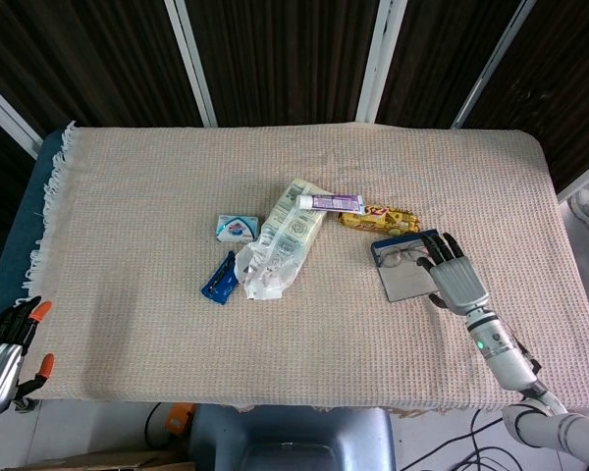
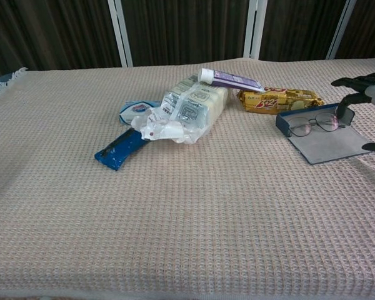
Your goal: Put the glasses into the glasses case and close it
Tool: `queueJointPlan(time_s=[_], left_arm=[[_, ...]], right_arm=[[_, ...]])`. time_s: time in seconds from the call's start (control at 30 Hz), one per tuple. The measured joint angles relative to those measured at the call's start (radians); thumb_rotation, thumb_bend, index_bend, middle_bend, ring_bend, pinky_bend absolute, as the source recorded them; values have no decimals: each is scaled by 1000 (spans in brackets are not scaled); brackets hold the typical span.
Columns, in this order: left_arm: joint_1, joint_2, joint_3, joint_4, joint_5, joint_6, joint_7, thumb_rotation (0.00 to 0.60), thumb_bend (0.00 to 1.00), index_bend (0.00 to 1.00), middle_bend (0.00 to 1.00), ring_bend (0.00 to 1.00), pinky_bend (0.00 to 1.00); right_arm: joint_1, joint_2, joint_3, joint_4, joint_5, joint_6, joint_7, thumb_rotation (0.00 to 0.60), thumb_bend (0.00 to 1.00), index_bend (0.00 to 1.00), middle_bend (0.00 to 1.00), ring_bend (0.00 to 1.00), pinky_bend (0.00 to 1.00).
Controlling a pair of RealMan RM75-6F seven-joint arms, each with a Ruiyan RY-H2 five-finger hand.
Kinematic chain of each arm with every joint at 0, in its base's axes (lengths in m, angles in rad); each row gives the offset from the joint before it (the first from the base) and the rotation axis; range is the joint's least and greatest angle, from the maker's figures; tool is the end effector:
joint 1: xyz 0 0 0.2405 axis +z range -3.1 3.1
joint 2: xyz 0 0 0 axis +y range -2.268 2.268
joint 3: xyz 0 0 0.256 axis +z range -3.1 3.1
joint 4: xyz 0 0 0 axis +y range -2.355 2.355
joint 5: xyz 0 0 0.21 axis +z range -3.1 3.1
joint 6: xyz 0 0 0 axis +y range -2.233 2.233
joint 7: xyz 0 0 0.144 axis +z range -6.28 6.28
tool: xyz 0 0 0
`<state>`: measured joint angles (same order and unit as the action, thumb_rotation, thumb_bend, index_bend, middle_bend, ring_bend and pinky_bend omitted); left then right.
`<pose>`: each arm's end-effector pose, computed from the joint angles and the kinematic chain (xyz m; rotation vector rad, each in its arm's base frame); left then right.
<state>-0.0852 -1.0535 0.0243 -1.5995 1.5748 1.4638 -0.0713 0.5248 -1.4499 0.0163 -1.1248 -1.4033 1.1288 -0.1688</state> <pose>-0.3166 0.1652 0.1649 -1.4953 -0.9414 -0.8714 -0.2956 -0.3238 0.0560 1.7868 -0.6284 0.6738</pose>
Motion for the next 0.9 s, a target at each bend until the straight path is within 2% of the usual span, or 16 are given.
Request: queueJointPlan(time_s=[0.17,0.57,0.9], left_arm=[[0,0,2,0,5,1,5,600,448,0,0,0,84],[2,3,1,0,-1,1,-6,600,448,0,0,0,86],[3,2,2,0,1,4,-1,600,448,0,0,0,87]], right_arm=[[-30,-31,-14,60,-22,25,51,600,333,601,69,0,0],[-44,-182,-2,306,-36,6,145,600,333,612,91,0,0],[-44,-229,13,382,-48,-3,159,600,333,614,93,0,0]])
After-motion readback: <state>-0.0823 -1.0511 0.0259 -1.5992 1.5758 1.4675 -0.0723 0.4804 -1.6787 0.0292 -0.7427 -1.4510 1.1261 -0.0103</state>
